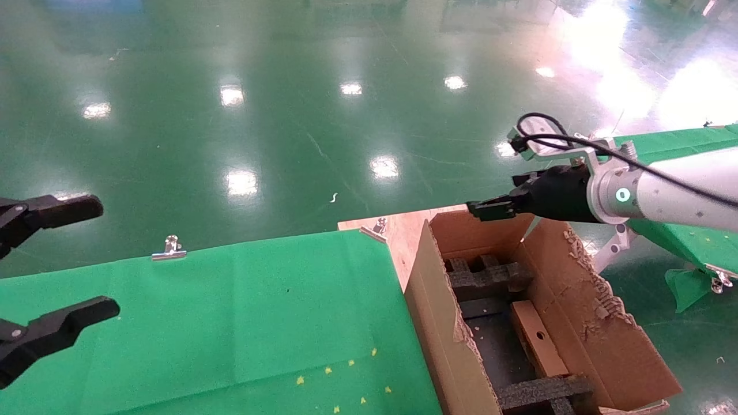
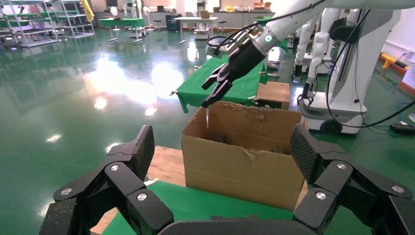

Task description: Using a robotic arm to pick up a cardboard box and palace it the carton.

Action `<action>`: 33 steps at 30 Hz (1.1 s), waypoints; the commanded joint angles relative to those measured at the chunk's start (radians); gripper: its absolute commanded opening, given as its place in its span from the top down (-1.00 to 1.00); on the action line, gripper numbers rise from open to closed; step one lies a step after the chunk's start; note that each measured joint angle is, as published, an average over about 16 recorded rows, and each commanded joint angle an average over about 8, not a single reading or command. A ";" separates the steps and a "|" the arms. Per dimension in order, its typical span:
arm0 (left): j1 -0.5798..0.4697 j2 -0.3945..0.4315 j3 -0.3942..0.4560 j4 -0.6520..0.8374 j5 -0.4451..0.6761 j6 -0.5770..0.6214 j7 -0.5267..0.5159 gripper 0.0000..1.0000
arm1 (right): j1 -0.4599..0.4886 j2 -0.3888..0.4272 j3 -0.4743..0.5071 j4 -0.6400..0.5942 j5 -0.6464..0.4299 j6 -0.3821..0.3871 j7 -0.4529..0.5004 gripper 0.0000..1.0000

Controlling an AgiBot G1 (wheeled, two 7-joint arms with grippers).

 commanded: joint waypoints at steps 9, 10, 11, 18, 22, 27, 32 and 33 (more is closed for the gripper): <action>0.000 0.000 0.000 0.000 0.000 0.000 0.000 -1.00 | -0.111 -0.024 0.172 -0.013 0.148 -0.112 -0.194 -1.00; 0.000 0.000 0.000 0.000 0.000 0.000 0.000 -1.00 | -0.123 -0.027 0.191 -0.014 0.164 -0.124 -0.216 -1.00; 0.000 0.000 0.000 0.000 0.000 0.000 0.000 -1.00 | -0.136 -0.030 0.212 -0.015 0.182 -0.137 -0.239 -1.00; 0.000 0.000 0.000 0.000 0.000 0.000 0.000 -1.00 | -0.224 -0.049 0.351 -0.025 0.302 -0.228 -0.396 -1.00; 0.000 0.000 0.000 0.000 0.000 0.000 0.000 -1.00 | -0.275 -0.060 0.430 -0.031 0.371 -0.280 -0.485 -1.00; 0.000 0.000 0.000 0.000 0.000 0.000 0.000 -1.00 | -0.338 -0.074 0.528 -0.038 0.456 -0.344 -0.597 -1.00; 0.000 0.000 0.000 0.000 0.000 0.000 0.000 -1.00 | -0.400 -0.088 0.627 -0.045 0.541 -0.408 -0.709 -1.00; 0.000 0.000 0.000 0.000 0.000 0.000 0.000 -1.00 | -0.413 -0.091 0.647 -0.047 0.559 -0.421 -0.731 -1.00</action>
